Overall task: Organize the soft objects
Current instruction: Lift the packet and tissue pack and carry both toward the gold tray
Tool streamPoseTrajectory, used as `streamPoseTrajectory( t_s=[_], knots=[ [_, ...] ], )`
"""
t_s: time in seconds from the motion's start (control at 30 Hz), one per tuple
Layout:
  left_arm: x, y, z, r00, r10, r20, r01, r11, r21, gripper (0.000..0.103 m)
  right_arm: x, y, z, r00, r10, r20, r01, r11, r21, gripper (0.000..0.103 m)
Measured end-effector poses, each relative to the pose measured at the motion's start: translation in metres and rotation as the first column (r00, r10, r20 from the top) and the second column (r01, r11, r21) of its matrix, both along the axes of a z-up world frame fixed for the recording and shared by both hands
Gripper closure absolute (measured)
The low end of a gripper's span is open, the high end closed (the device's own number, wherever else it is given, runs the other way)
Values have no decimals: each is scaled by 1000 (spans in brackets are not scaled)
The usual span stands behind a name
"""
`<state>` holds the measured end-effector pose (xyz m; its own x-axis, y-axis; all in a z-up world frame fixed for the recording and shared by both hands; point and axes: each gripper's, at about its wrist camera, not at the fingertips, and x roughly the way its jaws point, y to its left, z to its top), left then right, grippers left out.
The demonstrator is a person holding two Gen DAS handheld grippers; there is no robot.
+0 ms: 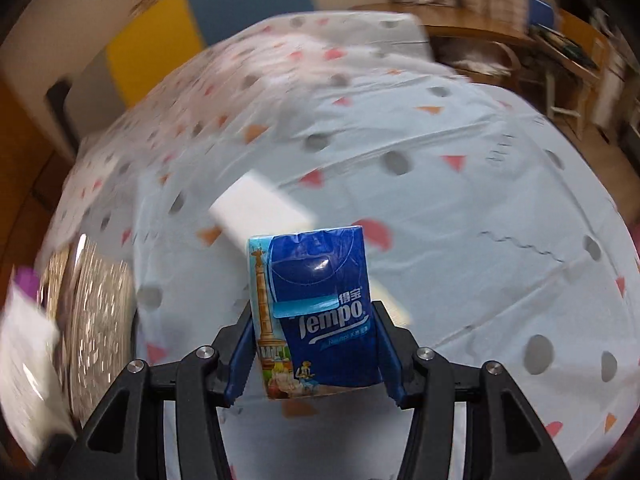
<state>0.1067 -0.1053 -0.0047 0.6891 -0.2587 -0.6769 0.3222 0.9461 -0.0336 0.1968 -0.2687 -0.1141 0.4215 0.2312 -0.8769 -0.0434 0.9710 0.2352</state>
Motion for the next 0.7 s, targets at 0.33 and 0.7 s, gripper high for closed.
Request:
streamPoseTrajectory(
  t_s=[0.33,0.7],
  knots=[
    [3,41,41,991,103,82,-100,994,-32,47,-5,51,-33,988,120,-93,-136,974,-182,49],
    [12,84,70,967,196,161,-192,981,-40,47,-20,62,-29,983,172,-57,-181,952,-247,49]
  ],
)
